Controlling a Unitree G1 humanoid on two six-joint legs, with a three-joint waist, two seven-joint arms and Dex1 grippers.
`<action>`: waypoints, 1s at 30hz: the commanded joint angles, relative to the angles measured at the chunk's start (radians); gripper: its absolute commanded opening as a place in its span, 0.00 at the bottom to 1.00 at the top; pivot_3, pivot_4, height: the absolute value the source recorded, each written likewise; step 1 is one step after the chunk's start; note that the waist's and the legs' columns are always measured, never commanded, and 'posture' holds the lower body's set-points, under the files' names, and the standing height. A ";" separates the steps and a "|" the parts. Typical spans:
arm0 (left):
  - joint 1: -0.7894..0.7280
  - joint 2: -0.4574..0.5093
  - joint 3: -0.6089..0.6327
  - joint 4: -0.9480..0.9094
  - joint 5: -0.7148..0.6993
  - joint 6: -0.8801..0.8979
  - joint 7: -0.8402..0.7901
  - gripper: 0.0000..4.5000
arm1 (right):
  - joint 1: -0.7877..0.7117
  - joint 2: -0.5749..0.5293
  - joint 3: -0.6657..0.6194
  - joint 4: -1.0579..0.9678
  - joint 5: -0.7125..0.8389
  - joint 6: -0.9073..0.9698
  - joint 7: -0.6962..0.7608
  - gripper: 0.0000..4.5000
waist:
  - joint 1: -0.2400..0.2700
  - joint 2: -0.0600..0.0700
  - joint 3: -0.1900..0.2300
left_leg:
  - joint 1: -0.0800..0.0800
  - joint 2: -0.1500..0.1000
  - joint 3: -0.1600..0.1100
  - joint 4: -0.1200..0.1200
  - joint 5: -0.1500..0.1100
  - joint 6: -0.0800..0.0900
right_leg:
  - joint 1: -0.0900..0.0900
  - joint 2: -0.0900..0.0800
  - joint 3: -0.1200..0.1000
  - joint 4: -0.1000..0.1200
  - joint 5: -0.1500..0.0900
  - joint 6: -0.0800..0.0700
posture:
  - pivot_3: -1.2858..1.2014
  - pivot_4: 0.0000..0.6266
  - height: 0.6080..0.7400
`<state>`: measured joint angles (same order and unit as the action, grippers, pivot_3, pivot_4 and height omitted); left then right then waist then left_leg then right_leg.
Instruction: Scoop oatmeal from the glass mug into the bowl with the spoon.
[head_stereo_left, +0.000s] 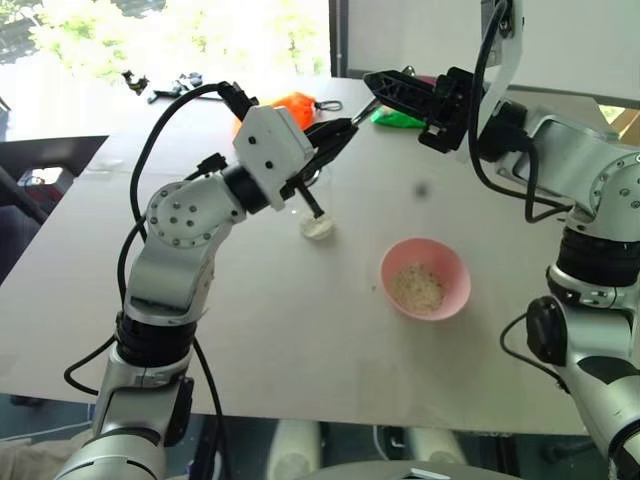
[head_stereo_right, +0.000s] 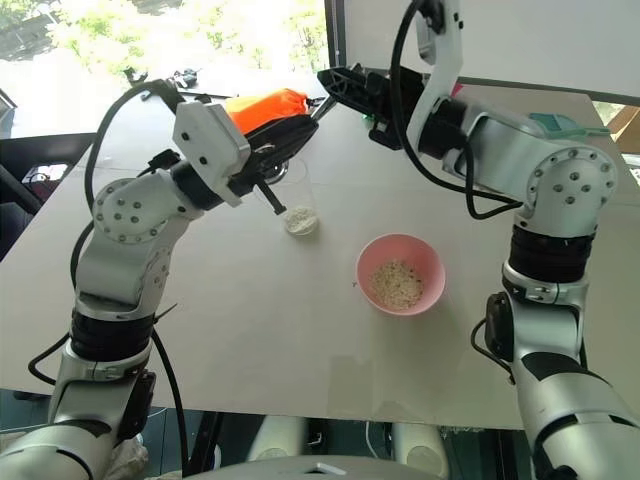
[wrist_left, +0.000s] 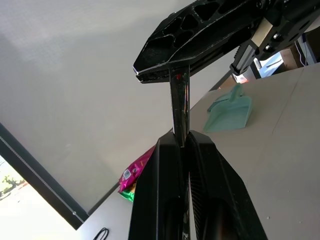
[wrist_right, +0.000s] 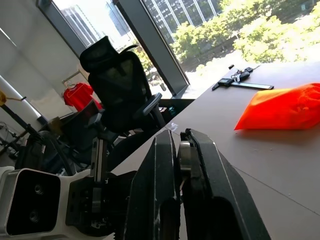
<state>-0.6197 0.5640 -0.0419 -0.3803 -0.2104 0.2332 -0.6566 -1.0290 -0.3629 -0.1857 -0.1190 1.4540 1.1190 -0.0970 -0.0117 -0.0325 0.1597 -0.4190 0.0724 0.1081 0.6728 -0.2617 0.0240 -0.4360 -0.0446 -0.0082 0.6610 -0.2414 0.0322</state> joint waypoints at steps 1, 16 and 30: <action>-0.017 -0.029 0.095 -0.032 -0.191 0.088 -0.021 0.08 | -0.001 -0.009 -0.008 -0.012 0.008 -0.008 -0.008 0.00 | 0.000 0.000 0.000 | 0.000 0.000 0.000 0.000 0.000 0.000 | 0.000 0.000 0.000 0.000 0.000 0.000 | 0.52 0.24 1.00; 0.390 0.003 0.422 -0.011 -0.358 0.446 0.232 0.96 | 0.216 -0.206 -0.201 -0.110 0.210 -0.079 -0.118 0.00 | 0.000 0.001 0.000 | 0.000 0.001 -0.005 -0.002 0.000 0.000 | 0.000 -0.001 0.000 -0.001 0.000 0.001 | 0.52 0.24 1.00; 0.197 -0.046 0.200 0.375 -0.151 0.278 0.191 0.96 | 0.405 -0.415 -0.235 -0.256 0.423 -0.222 -0.212 0.00 | 0.008 0.001 0.000 | 0.003 0.000 -0.003 0.001 -0.002 0.004 | 0.003 0.000 0.000 0.001 0.000 0.000 | 0.52 0.24 1.00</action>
<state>-0.4001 0.5182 0.1605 -0.0199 -0.3763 0.5512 -0.4579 -0.6216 -0.7551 -0.4038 -0.3335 1.8379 0.9387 -0.2990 -0.0039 -0.0316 0.1593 -0.4163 0.0721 0.1050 0.6739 -0.2639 0.0281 -0.4325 -0.0446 -0.0079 0.6615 -0.2415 0.0325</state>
